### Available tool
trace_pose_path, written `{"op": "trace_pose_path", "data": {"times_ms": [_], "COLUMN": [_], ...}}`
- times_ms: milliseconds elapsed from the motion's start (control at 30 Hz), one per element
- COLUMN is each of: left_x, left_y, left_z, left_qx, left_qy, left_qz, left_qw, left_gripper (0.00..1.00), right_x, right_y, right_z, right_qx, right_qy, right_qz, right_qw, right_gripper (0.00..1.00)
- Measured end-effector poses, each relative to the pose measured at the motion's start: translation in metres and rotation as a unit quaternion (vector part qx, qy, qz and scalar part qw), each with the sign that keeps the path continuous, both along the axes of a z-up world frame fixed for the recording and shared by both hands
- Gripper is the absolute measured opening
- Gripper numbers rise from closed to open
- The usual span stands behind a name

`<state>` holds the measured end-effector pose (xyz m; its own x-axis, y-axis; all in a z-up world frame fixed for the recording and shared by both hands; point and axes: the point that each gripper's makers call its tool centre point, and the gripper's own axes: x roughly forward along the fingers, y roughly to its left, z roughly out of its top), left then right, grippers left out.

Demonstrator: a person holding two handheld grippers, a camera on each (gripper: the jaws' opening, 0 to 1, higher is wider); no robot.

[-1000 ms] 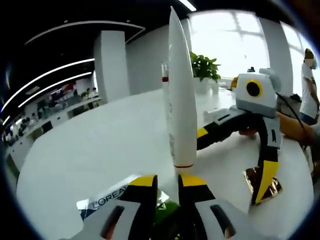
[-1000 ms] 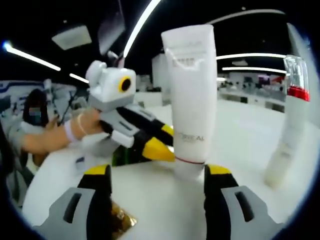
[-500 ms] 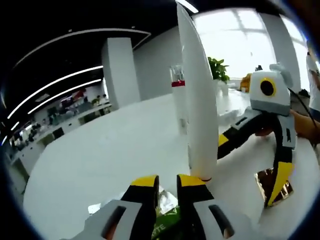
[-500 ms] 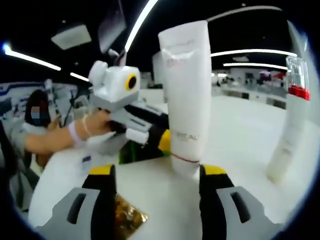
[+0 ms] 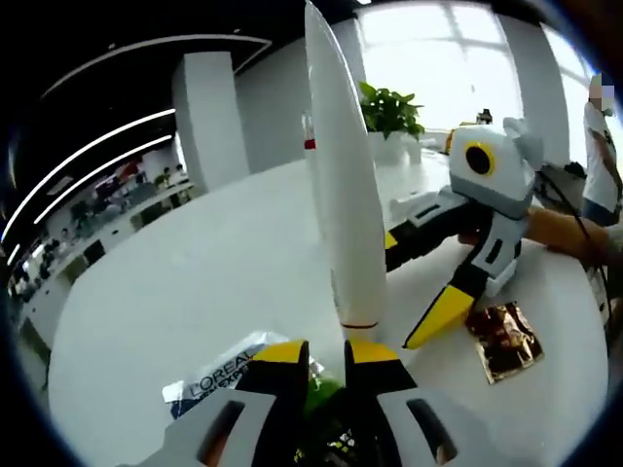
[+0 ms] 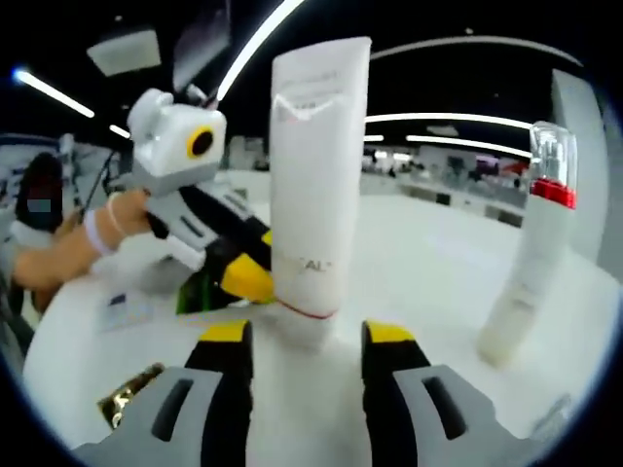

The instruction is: Arrange the skincare products in the storage area until every visible bottle or jar stands upright without overlapping.

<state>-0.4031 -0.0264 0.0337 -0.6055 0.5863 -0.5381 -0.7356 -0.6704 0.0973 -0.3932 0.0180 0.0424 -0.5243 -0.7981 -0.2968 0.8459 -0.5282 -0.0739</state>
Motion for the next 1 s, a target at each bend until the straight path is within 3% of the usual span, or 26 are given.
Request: {"op": "trace_pose_path", "data": {"times_ms": [133, 333, 533, 1000], "left_x": [-0.006, -0.017, -0.024, -0.031], "left_y": [0.001, 0.003, 0.003, -0.017], "left_z": [-0.004, 0.002, 0.012, 0.03], "left_qx": [-0.007, 0.018, 0.03, 0.051], "left_qy": [0.009, 0.032, 0.064, 0.084], "left_qz": [0.007, 0.036, 0.058, 0.098], "left_qw": [0.9999, 0.9987, 0.9958, 0.9904], "left_gripper": [0.15, 0.14, 0.14, 0.14], "right_x": [-0.002, -0.006, -0.009, -0.018], "right_y": [0.001, 0.002, -0.001, -0.002], "right_z": [-0.001, 0.0, -0.001, -0.009], "right_qx": [0.006, 0.005, 0.01, 0.019], "right_qy": [0.002, 0.005, 0.01, -0.003], "right_qz": [-0.007, -0.023, -0.039, -0.068], "right_qw": [1.0, 0.9997, 0.9991, 0.9975], "right_gripper": [0.37, 0.3, 0.31, 0.31]}}
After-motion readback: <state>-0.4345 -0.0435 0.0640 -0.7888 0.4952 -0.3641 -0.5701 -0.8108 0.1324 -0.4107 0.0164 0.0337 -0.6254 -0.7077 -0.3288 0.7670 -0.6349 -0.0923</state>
